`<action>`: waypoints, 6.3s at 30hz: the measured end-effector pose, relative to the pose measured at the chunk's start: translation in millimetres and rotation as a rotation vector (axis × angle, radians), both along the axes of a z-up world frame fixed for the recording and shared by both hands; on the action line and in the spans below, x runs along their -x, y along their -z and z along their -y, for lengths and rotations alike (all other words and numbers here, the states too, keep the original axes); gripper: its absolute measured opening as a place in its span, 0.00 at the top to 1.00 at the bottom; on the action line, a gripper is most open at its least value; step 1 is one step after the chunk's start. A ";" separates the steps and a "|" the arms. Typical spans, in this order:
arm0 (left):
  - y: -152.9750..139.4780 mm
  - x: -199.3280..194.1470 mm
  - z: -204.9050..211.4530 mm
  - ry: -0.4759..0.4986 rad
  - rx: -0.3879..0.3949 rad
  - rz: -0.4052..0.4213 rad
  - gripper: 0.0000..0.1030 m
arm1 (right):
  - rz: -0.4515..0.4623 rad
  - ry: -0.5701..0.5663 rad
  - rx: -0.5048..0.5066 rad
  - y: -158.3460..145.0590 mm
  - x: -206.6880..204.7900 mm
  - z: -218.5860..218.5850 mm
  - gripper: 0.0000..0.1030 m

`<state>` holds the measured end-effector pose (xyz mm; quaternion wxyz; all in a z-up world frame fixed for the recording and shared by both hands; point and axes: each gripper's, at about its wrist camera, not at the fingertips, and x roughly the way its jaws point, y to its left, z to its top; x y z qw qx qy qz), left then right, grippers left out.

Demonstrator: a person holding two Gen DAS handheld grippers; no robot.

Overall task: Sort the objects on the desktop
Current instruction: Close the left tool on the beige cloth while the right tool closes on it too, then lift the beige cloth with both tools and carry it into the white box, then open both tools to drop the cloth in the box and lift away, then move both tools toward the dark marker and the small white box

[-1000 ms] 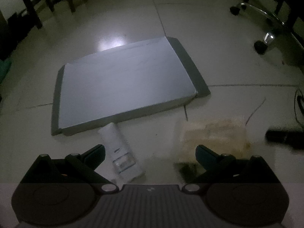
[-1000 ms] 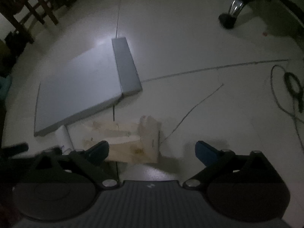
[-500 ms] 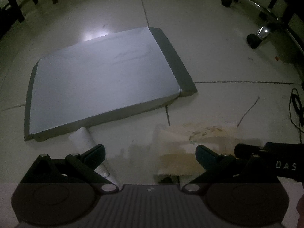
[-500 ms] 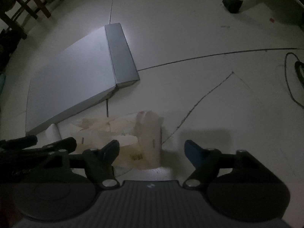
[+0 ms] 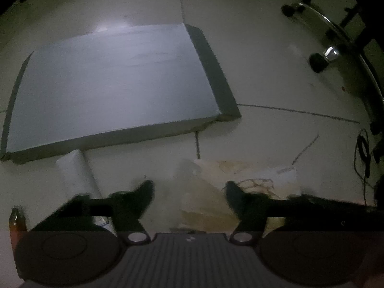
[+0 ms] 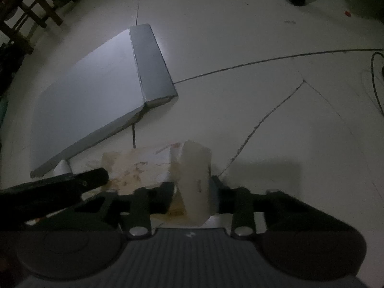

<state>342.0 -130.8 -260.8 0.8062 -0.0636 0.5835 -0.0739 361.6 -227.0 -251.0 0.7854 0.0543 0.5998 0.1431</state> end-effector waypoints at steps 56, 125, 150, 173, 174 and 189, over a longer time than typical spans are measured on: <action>-188.1 187.3 -78.9 0.127 -0.149 0.023 1.00 | -0.009 -0.162 -0.033 -175.0 189.5 -50.9 0.92; -278.9 274.7 -107.5 0.057 -0.190 0.084 0.23 | -0.056 -0.055 0.057 -223.2 266.1 -27.1 0.40; -413.1 366.0 -106.0 -0.119 -0.129 0.244 0.00 | 0.226 0.000 -0.048 -421.8 345.8 40.4 0.00; -318.3 307.5 -126.5 -0.173 -0.143 0.128 0.00 | 0.098 0.015 -0.070 -327.3 263.7 12.3 0.00; -315.6 303.1 -126.9 -0.165 -0.154 0.131 0.00 | 0.096 0.019 -0.067 -323.0 258.4 12.1 0.00; -275.4 221.0 -126.1 -0.130 -0.161 0.146 0.00 | 0.032 0.077 -0.036 -252.6 183.3 2.6 0.00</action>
